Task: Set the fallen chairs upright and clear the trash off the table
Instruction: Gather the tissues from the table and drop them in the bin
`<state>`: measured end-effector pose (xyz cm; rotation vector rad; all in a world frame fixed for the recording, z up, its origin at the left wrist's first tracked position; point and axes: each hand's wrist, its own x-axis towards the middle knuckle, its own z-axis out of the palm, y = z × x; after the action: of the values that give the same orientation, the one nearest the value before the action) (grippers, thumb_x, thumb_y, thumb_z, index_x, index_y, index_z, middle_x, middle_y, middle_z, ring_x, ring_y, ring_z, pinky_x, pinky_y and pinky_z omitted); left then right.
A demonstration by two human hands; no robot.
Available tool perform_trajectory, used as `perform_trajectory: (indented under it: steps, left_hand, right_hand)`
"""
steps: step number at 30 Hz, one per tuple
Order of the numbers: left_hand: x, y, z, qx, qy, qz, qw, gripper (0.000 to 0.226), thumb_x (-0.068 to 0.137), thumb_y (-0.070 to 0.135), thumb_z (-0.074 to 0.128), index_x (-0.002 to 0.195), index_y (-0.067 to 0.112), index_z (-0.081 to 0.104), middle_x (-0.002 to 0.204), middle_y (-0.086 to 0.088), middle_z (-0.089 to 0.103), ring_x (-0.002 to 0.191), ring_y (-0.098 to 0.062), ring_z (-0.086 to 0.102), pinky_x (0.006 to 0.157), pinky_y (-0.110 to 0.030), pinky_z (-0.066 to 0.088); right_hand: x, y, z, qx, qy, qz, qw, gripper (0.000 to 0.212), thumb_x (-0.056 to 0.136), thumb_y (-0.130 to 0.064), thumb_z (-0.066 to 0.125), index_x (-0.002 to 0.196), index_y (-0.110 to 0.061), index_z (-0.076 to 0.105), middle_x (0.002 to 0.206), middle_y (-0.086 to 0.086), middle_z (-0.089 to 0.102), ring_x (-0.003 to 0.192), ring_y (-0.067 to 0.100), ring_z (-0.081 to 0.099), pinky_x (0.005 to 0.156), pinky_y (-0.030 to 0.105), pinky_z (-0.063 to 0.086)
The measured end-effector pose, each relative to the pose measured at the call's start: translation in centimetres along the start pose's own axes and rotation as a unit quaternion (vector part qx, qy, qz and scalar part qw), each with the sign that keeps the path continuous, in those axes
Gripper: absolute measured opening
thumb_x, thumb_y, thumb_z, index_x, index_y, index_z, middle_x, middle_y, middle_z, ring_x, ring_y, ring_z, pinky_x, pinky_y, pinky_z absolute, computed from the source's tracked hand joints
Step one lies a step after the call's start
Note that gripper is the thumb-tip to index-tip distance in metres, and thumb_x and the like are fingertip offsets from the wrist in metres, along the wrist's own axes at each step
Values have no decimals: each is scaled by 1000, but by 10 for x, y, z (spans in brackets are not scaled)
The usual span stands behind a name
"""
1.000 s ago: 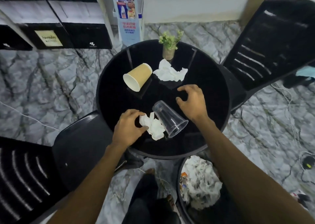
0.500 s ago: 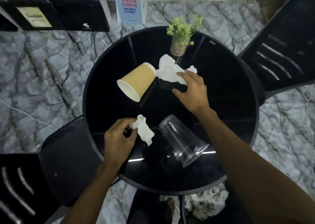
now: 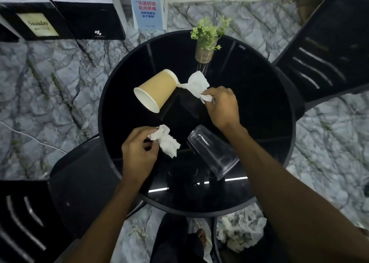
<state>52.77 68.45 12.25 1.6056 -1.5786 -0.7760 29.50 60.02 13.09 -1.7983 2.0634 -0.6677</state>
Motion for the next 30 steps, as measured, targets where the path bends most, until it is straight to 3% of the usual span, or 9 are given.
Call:
perform_trajectory:
  steps: [3, 6, 10, 14, 18, 21, 25, 28, 30]
  left_hand:
    - [-5, 8, -6, -8, -4, 5, 1000, 32, 80, -9, 69, 107, 7, 72, 111, 2, 61, 98, 8, 60, 79, -6, 50]
    - [-13, 23, -14, -22, 0, 22, 1000, 32, 79, -8, 70, 107, 7, 71, 112, 3, 59, 98, 0, 63, 82, -7, 50]
    - [-22, 49, -29, -31, 9, 61, 998, 38, 71, -3, 79, 107, 6, 71, 113, 1, 59, 100, 8, 61, 83, -5, 48]
    - [-30, 85, -41, -19, 21, 83, 996, 50, 63, 13, 90, 109, 9, 71, 112, 4, 57, 97, -5, 62, 81, -2, 47]
    - [-47, 130, -30, -32, 9, 125, 992, 40, 66, 12, 88, 103, 8, 72, 108, 4, 60, 94, -7, 61, 77, 0, 46]
    - [-74, 167, 4, -51, -46, 175, 982, 30, 71, 6, 84, 99, 8, 73, 107, -3, 63, 94, -10, 63, 73, -2, 47]
    - [-122, 205, 65, -59, -135, 233, 961, 26, 72, 4, 81, 96, 13, 74, 104, 2, 61, 92, -12, 63, 74, -6, 49]
    - [-163, 216, 110, -61, -205, 264, 941, 25, 72, 4, 80, 94, 14, 74, 101, 3, 61, 90, -14, 64, 77, -28, 58]
    - [-188, 214, 135, -45, -249, 277, 927, 23, 72, 5, 81, 93, 12, 73, 99, 2, 61, 86, -12, 63, 74, -34, 59]
  right_hand:
    - [-16, -4, -15, 9, 10, 1, 1000, 25, 90, -9, 61, 113, -14, 69, 99, 8, 67, 96, 24, 57, 78, 25, 45]
    - [-36, -9, -35, 8, 23, -3, 1000, 25, 91, -11, 59, 114, -15, 69, 99, 7, 68, 96, 23, 58, 79, 25, 46]
    - [-71, -12, -70, 16, 55, 3, 998, 25, 91, -11, 58, 113, -15, 69, 99, 7, 68, 94, 22, 57, 77, 25, 47]
    - [-118, -8, -109, 30, 94, 18, 995, 22, 91, -12, 58, 109, -16, 70, 85, -3, 59, 84, 15, 49, 66, 9, 31]
    - [-172, 8, -145, 35, 141, 37, 989, 20, 90, -12, 60, 107, -17, 71, 83, -7, 53, 82, 14, 46, 66, 14, 28]
    - [-225, 36, -176, 34, 179, 74, 980, 21, 87, -9, 61, 105, -15, 72, 84, -2, 58, 81, 15, 47, 66, 14, 26]
    - [-306, 81, -206, 37, 231, 158, 959, 20, 83, -5, 66, 100, -13, 73, 82, -2, 60, 78, 23, 55, 67, 14, 24]
    - [-367, 115, -215, 40, 235, 241, 941, 23, 83, -4, 66, 103, -13, 73, 94, 9, 68, 89, 28, 61, 72, 17, 28]
    - [-404, 133, -215, 40, 231, 286, 929, 25, 81, -3, 66, 104, -13, 72, 97, 11, 68, 94, 30, 60, 75, 21, 31]
